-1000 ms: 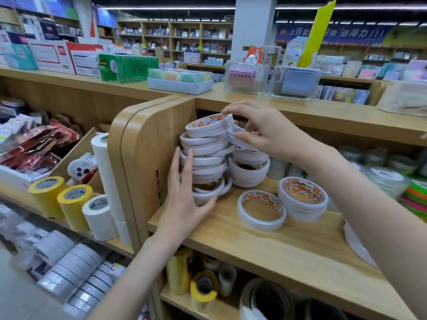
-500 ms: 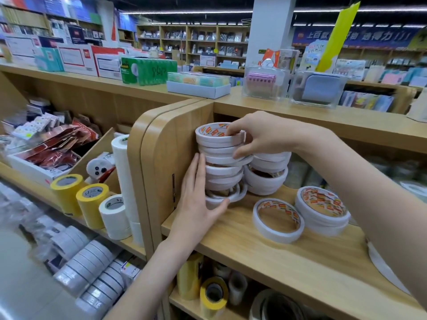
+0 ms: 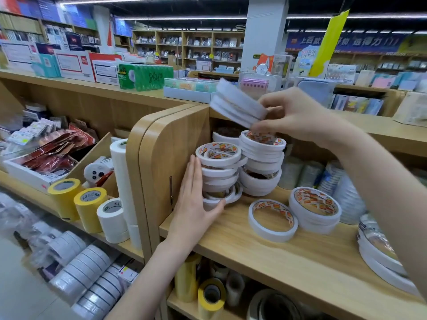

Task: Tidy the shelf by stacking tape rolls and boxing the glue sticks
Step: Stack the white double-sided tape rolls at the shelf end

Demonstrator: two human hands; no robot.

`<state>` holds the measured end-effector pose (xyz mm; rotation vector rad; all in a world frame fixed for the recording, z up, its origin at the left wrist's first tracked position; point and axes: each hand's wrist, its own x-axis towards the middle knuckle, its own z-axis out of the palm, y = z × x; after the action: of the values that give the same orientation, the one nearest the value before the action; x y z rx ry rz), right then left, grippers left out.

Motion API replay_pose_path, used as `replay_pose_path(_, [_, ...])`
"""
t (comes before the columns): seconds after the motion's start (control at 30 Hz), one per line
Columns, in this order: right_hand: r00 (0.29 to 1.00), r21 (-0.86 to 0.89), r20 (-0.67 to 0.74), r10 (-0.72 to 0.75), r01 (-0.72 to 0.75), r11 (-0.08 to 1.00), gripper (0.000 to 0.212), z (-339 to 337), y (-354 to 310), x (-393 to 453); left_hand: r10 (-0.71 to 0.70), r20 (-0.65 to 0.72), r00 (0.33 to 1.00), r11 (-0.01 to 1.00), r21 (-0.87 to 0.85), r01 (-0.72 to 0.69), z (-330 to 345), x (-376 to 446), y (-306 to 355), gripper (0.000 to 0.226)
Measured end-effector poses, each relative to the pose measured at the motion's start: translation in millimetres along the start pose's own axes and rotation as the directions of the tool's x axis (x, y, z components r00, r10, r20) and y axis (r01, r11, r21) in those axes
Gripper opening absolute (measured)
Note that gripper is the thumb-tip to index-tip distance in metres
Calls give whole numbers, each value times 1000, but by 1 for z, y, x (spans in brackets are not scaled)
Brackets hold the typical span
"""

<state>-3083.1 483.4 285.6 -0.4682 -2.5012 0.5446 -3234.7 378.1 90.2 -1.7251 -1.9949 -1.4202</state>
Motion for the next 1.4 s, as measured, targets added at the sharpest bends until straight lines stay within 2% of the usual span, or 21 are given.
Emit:
replay_pose_path(0.13, [999, -159, -44, 16, -23, 987, 10, -28, 14, -45, -7, -3, 1000, 1000, -12, 7, 0, 0, 1, 101])
replay_pose_path(0.3, [988, -375, -51, 147, -155, 914, 13, -21, 47, -99, -9, 12, 1000, 1000, -4, 9, 0, 2, 3, 101])
replay_pose_path(0.37, [986, -403, -75, 148, -166, 900, 21, -15, 57, -113, -12, 16, 1000, 1000, 2, 12, 0, 2, 3, 102])
replay_pose_path(0.53, [983, -467, -143, 117, -172, 867, 22, -4, 71, -143, -36, 23, 999, 999, 7, 36, 1, 1, 2, 103])
replay_pose_path(0.6, [976, -480, -146, 164, -215, 850, 16, -2, 75, -150, -36, 24, 999, 999, 10, 36, 1, 1, 3, 103])
replay_pose_path(0.7, [943, -561, -36, 332, -294, 774, 11, 7, 85, -148, -38, 23, 999, 999, 14, 38, 0, 2, 4, 103])
replay_pose_path(0.8, [868, -655, 80, 490, -324, 682, 29, 6, 80, -139, -32, 19, 999, 999, 27, 32, 0, 1, 5, 103])
replay_pose_path(0.83, [865, -644, 75, 496, -338, 686, 35, 1, 74, -135, -34, 21, 999, 999, 28, 34, 0, 1, 5, 103])
replay_pose_path(0.9, [910, -607, 11, 415, -323, 726, 40, -7, 60, -125, -39, 16, 999, 999, 22, 39, 1, 1, 4, 103])
replay_pose_path(1.0, [979, -532, -67, 194, -199, 823, 43, -2, 43, -95, -39, 12, 999, 999, 19, 39, 1, 1, 4, 103])
replay_pose_path(1.07, [992, -434, -43, 122, -129, 892, 50, 10, 36, -71, -37, 4, 999, 999, 24, 37, 2, 1, 4, 102])
replay_pose_path(1.17, [989, -408, 14, 148, -129, 904, 52, 23, 37, -39, -38, -31, 999, 996, 76, 40, 2, 0, 3, 101])
replay_pose_path(1.3, [958, -423, 68, 278, -225, 878, 17, 24, 46, -17, 49, -64, 997, 995, 87, -44, 0, -1, 5, 98])
replay_pose_path(1.4, [965, -399, 33, 261, -227, 889, 10, 24, 50, -18, 120, -57, 991, 987, 117, -113, 1, 0, 3, 89])
